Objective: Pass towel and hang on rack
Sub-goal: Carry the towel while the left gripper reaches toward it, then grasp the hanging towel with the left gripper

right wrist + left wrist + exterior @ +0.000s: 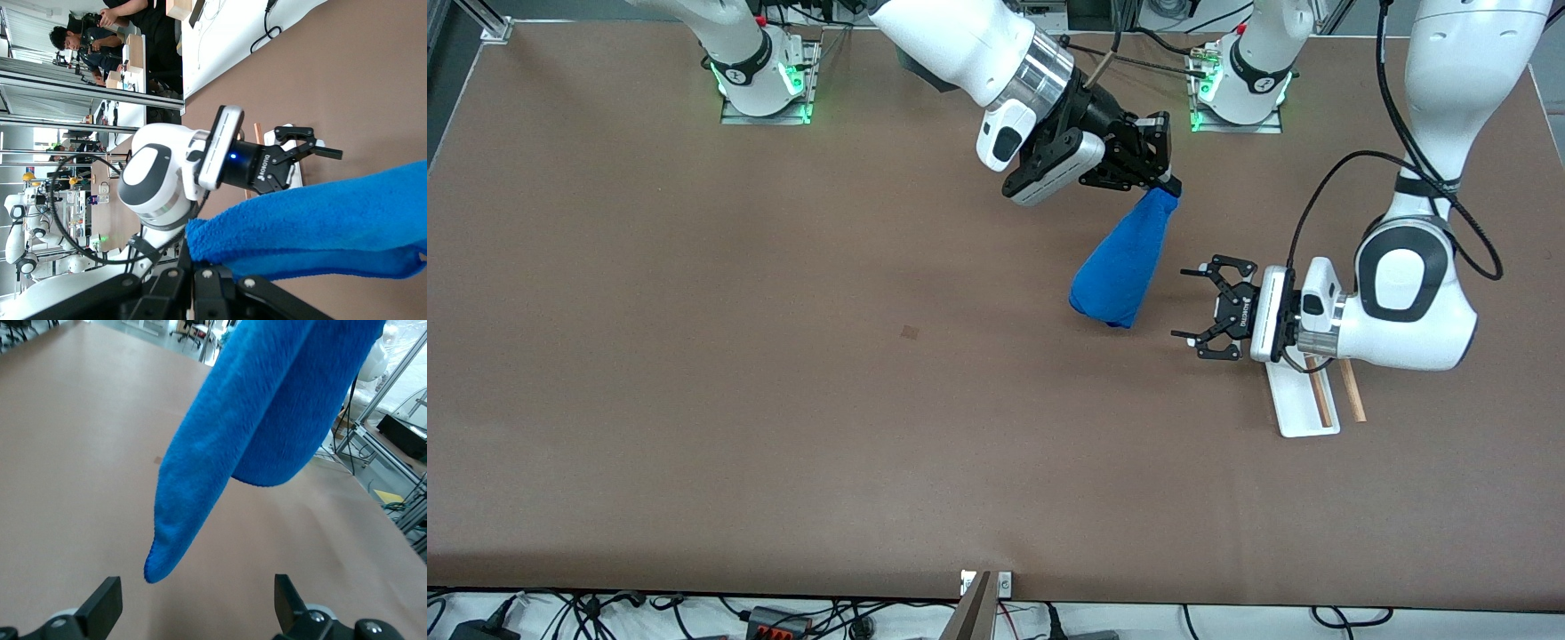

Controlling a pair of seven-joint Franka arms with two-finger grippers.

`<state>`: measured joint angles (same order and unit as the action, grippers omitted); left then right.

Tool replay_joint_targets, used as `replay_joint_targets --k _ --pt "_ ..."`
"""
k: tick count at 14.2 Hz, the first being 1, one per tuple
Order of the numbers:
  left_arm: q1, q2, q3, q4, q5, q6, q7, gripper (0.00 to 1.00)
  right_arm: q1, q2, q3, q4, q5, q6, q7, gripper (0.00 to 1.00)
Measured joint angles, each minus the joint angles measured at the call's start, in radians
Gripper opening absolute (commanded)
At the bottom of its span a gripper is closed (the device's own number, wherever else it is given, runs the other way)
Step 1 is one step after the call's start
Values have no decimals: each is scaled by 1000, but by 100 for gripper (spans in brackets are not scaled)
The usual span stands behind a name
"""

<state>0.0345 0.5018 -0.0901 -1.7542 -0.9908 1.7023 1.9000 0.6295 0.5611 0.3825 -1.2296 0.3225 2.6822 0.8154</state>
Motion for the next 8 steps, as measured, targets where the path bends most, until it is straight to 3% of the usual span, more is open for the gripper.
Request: replay_joint_targets --k 4,5,8 --pt "-5 37 -40 -27 -62 88 122 99 0 0 0 0 -1 0 0 0" --pt "-16 50 -43 -27 -90 104 154 93 0 0 0 0 -6 0 0 0" --pt "-56 87 -45 -28 -160 155 277 47 1 0 0 0 -21 0 0 0"
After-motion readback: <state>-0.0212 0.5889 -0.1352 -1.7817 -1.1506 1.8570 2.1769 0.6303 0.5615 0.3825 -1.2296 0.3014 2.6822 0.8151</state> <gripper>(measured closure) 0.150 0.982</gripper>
